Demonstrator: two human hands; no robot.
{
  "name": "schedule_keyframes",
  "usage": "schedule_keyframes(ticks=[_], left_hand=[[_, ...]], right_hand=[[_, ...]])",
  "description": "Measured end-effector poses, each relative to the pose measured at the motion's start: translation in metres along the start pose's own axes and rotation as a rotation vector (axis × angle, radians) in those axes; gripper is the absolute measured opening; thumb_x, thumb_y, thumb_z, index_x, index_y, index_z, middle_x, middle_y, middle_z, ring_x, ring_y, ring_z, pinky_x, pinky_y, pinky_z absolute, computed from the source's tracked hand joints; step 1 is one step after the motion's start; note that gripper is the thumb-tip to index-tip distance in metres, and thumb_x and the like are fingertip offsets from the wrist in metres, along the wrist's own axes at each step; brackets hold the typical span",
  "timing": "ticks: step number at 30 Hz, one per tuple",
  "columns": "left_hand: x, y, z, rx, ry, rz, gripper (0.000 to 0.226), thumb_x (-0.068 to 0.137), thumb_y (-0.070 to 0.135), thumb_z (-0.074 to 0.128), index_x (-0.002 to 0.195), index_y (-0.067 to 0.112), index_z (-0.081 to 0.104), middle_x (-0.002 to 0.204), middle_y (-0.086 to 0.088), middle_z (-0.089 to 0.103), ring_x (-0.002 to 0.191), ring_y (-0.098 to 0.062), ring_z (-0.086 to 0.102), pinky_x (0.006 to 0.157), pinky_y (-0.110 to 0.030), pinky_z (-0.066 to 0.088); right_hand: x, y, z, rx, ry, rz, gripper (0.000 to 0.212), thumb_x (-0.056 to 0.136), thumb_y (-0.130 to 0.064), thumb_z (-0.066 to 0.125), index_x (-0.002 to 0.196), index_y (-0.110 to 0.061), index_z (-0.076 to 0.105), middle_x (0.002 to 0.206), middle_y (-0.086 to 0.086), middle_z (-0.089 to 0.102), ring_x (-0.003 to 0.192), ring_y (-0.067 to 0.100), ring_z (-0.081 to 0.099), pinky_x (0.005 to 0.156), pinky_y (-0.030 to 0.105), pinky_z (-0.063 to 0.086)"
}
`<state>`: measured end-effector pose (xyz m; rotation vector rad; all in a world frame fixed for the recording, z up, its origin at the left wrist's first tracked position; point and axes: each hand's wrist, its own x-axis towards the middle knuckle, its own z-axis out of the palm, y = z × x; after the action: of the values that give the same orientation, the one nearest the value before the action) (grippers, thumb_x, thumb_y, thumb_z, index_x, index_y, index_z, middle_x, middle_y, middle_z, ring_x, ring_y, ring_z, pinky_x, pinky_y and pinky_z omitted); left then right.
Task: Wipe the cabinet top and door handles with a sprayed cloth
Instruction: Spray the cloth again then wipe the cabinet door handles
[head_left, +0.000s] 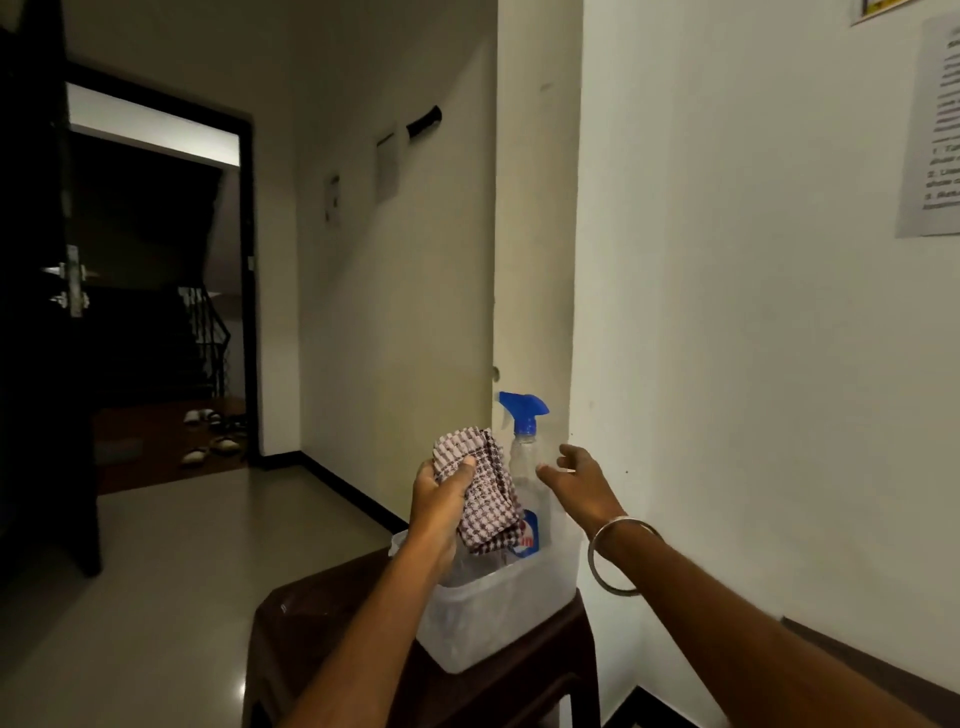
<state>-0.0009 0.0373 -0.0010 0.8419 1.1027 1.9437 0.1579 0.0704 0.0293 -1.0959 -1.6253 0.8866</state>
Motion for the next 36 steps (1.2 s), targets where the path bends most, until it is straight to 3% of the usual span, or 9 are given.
schedule_keyframes(ticks=[4,8,13,20,23,27,30,33,36], left_hand=[[0.023,-0.002,-0.012,-0.006,0.049,0.024,0.034,0.089,0.018,0.064,0.122,0.014,0.054,0.108,-0.011,0.069,0.091,-0.027,0.069,0.066,-0.034,0.057],[0.038,-0.007,-0.024,-0.012,0.085,0.000,0.032,0.091,0.018,0.055,0.122,0.011,0.056,0.104,-0.013,0.070,0.089,-0.029,0.070,0.063,-0.033,0.055],[0.044,-0.010,-0.040,-0.028,0.125,-0.001,0.031,0.091,0.014,0.048,0.120,0.007,0.057,0.104,-0.017,0.070,0.090,-0.031,0.069,0.064,-0.034,0.055],[0.043,-0.005,-0.048,-0.023,0.153,-0.013,0.029,0.091,0.012,0.045,0.118,0.007,0.056,0.102,-0.019,0.069,0.088,-0.033,0.068,0.069,-0.038,0.055],[0.039,-0.002,-0.048,-0.023,0.153,-0.014,0.028,0.092,0.011,0.045,0.117,0.007,0.056,0.101,-0.018,0.069,0.088,-0.032,0.068,0.066,-0.037,0.055],[0.035,0.006,-0.047,-0.016,0.162,-0.012,0.029,0.090,0.013,0.047,0.117,0.007,0.057,0.103,-0.018,0.069,0.091,-0.034,0.068,0.074,-0.043,0.058],[0.027,0.018,-0.042,-0.032,0.167,-0.009,0.031,0.087,0.016,0.048,0.116,0.008,0.058,0.103,-0.019,0.069,0.092,-0.036,0.068,0.082,-0.052,0.057],[0.017,0.029,-0.037,-0.029,0.154,-0.008,0.031,0.087,0.018,0.048,0.115,0.009,0.057,0.105,-0.018,0.069,0.092,-0.034,0.068,0.078,-0.047,0.058],[0.007,0.037,-0.030,-0.013,0.138,-0.020,0.030,0.090,0.020,0.047,0.118,0.011,0.055,0.106,-0.016,0.068,0.092,-0.032,0.068,0.073,-0.041,0.058]], right_hand=[[0.038,-0.004,0.020,-0.043,-0.058,-0.007,0.067,0.091,-0.029,0.061,0.147,-0.012,0.028,0.147,0.012,0.042,0.126,0.028,0.048,0.099,0.038,0.042],[0.059,-0.005,0.032,-0.056,-0.054,-0.096,0.039,0.090,-0.029,0.062,0.122,-0.009,0.052,0.112,0.012,0.064,0.091,0.020,0.057,0.083,0.030,0.045],[0.060,0.000,0.033,-0.067,-0.159,-0.142,0.038,0.084,-0.023,0.068,0.112,-0.007,0.049,0.083,0.004,0.054,0.071,0.014,0.051,0.068,0.026,0.045],[0.040,-0.007,0.043,0.097,-0.048,-0.335,0.037,0.088,-0.017,0.064,0.119,-0.012,0.045,0.097,0.018,0.068,0.075,0.022,0.065,0.072,0.026,0.052],[0.033,-0.037,0.034,0.237,0.088,-0.355,0.037,0.087,-0.011,0.063,0.117,-0.016,0.042,0.096,0.021,0.064,0.072,0.021,0.062,0.064,0.022,0.050],[0.023,-0.098,0.015,0.325,0.162,-0.433,0.042,0.083,-0.008,0.062,0.119,-0.013,0.041,0.087,0.017,0.061,0.066,0.018,0.060,0.062,0.029,0.054],[0.007,-0.138,0.000,0.260,0.128,-0.506,0.031,0.085,-0.011,0.060,0.114,-0.008,0.051,0.080,0.011,0.063,0.064,0.016,0.061,0.064,0.030,0.056],[-0.014,-0.156,-0.013,0.203,0.034,-0.535,0.015,0.089,-0.011,0.056,0.104,-0.013,0.056,0.079,0.007,0.064,0.066,0.019,0.061,0.071,0.033,0.057],[-0.038,-0.151,-0.021,0.096,-0.042,-0.499,0.014,0.090,-0.013,0.056,0.103,-0.008,0.058,0.087,0.013,0.069,0.065,0.018,0.062,0.072,0.034,0.056]])
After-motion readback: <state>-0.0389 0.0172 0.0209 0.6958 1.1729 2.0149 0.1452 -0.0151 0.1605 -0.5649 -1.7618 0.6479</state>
